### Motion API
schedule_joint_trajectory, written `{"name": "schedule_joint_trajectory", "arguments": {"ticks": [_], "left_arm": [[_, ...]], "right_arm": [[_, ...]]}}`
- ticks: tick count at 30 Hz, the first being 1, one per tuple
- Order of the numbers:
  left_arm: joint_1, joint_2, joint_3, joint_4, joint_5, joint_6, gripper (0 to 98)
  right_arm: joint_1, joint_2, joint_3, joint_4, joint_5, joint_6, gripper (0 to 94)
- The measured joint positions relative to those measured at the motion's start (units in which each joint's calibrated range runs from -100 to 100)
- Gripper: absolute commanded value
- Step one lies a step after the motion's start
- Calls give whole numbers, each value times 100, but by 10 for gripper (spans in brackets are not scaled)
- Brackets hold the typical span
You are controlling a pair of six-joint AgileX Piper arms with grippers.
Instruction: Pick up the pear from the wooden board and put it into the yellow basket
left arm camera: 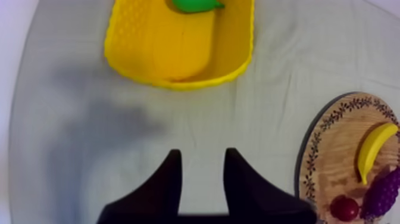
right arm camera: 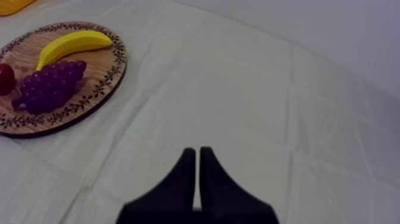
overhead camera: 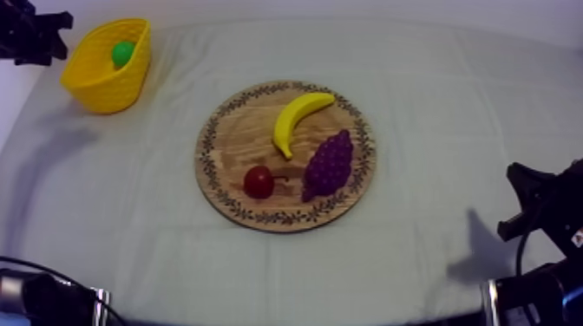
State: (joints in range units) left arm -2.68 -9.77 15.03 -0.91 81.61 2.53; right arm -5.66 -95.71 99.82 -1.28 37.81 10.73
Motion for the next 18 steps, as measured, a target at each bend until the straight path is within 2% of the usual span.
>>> {"name": "schedule_joint_trajectory", "arguments": {"ticks": [9,13,18], "left_arm": [[29,-1323,1286,28,-523,100,114],[105,-2000,1899,24,-1086,141,73],[200,-2978,2738,31,-1828,-40,22]], "right_arm": [[0,0,0,0,0,0,4],[0,0,0,0,0,0,4],[0,0,0,0,0,0,4]]}}
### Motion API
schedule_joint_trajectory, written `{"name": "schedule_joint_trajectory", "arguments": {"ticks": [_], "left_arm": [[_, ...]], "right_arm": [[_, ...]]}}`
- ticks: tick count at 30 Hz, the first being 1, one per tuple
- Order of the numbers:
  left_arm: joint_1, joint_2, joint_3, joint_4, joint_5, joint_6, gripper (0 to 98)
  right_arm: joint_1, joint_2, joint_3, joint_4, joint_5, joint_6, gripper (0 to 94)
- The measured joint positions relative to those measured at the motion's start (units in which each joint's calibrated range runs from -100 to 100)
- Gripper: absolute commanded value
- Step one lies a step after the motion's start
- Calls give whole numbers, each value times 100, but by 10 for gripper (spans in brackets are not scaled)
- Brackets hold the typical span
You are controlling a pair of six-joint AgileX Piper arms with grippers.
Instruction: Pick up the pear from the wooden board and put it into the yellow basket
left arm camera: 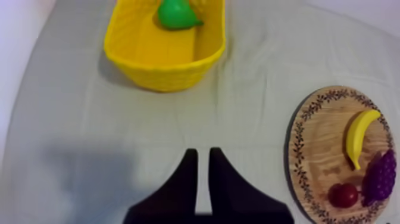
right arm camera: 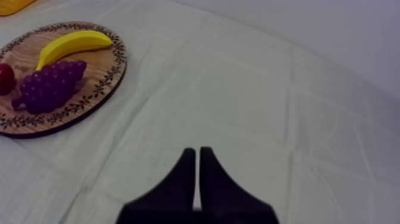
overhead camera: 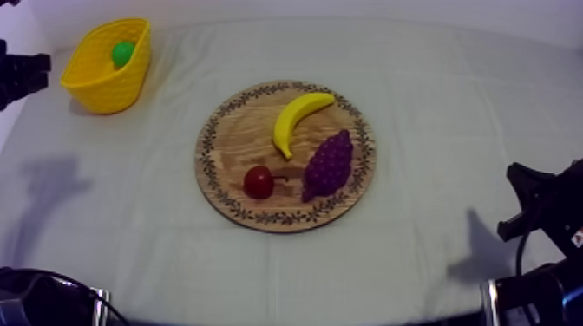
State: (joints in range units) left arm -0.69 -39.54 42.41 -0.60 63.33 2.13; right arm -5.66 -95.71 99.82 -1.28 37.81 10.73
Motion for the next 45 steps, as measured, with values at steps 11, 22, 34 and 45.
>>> {"name": "schedule_joint_trajectory", "arguments": {"ticks": [11,22,34,45], "left_arm": [[70,-2090,1742,-25,-930,-235,1],[35,-4136,3383,-150,-1298,-113,9],[-14,-5652,4963,-137,-1743,411,1],[-14,-6025,5626,-128,-2694,-50,1]], "right_arm": [[0,0,0,0,0,1,4],[0,0,0,0,0,1,4],[0,0,0,0,0,1,4],[0,0,0,0,0,-2,4]]}}
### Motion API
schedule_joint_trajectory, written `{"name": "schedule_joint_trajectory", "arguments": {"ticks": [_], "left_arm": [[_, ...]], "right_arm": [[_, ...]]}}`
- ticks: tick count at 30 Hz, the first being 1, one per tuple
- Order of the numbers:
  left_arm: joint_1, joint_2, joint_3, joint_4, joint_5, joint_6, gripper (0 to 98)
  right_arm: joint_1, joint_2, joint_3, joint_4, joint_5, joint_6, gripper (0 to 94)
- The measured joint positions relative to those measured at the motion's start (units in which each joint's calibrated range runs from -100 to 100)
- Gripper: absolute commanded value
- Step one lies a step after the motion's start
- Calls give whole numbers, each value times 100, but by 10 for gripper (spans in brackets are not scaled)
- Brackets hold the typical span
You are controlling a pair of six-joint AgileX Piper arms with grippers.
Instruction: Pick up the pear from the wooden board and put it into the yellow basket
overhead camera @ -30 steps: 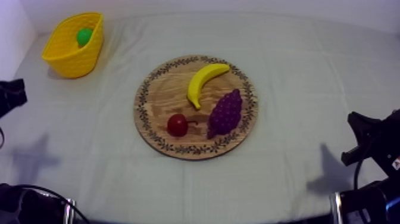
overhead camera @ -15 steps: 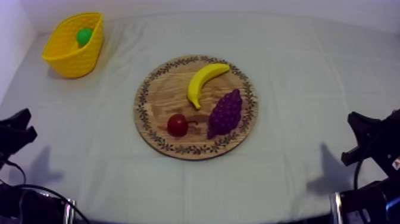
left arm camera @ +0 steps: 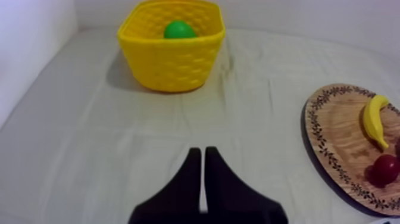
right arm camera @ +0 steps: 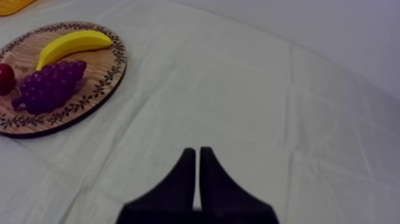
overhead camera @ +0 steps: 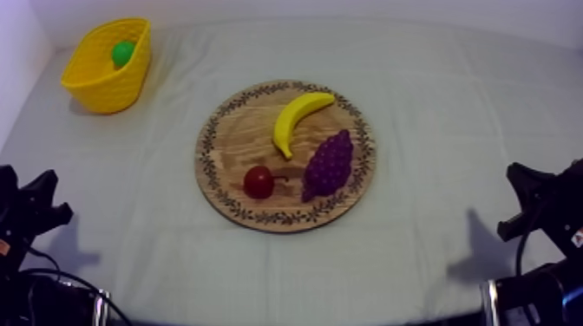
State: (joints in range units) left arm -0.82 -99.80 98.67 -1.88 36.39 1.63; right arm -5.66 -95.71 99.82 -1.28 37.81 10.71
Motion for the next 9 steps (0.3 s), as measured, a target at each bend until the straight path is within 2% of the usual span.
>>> {"name": "schedule_joint_trajectory", "arguments": {"ticks": [4,9], "left_arm": [[0,0,73,-6,-365,117,1],[0,0,106,-6,-422,622,1]], "right_arm": [[0,0,0,0,0,0,4],[0,0,0,0,0,0,4]]}}
